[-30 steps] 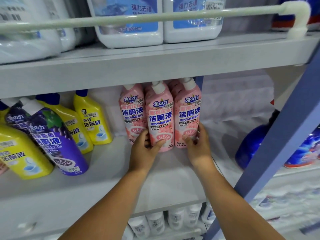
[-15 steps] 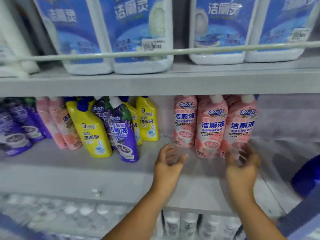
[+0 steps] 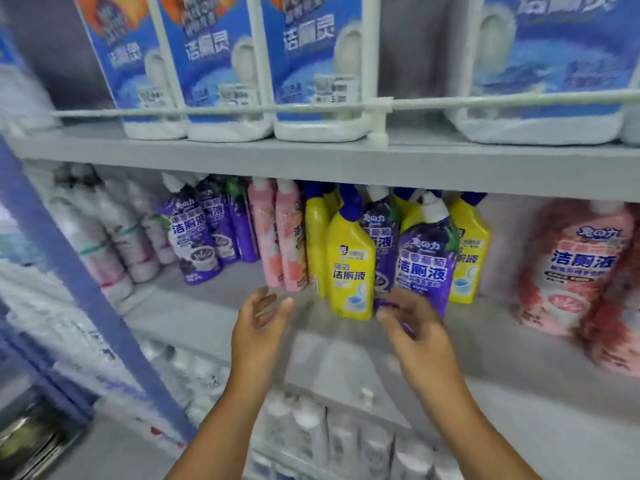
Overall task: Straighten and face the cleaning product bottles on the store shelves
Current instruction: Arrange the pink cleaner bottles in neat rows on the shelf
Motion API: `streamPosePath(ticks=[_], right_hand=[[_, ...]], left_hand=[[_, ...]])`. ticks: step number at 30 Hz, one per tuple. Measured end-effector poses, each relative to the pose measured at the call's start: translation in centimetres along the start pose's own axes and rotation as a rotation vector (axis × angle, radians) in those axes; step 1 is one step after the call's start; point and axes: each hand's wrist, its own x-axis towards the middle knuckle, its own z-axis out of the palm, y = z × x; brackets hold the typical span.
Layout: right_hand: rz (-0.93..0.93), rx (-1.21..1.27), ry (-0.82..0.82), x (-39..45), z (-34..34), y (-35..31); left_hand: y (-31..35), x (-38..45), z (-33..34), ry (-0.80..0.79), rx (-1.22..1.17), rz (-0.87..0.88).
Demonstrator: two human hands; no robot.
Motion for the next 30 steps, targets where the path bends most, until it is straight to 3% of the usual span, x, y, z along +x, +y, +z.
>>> streamPosePath(ticks=[7,11,15,19,26,30], right_hand=[[-0.008,-0.091,0.076,4.0,14.8,0.4],[-0.071,-0.312,0.132,7.3,20.1,0.5],[-0.076,-0.482,0.282,9.3,22.9,0.9],[0.001,-0.572,0.331,10.7,24.8,1.6],[-0.063,-0.812,0.446,11.5,26.6,1.8],[-0.083,-0.786,0.483,11.5,26.8,1.9]], left_hand=[[-0.6,13.2,-3.1,-0.089,0.02,0.078],[-0.7,18.2,-2.4,-0.218,0.156,0.087],[-0.7,20.4,-1.7,-0.375,0.224,0.204],[-1.0,22.0,-2.2,-0.413,0.254,0.273],[-1.7,23.6,-5.0,-0.33,0.159,0.11],[-1.5,23.5,-7.6,-0.332,0.11,0.114]])
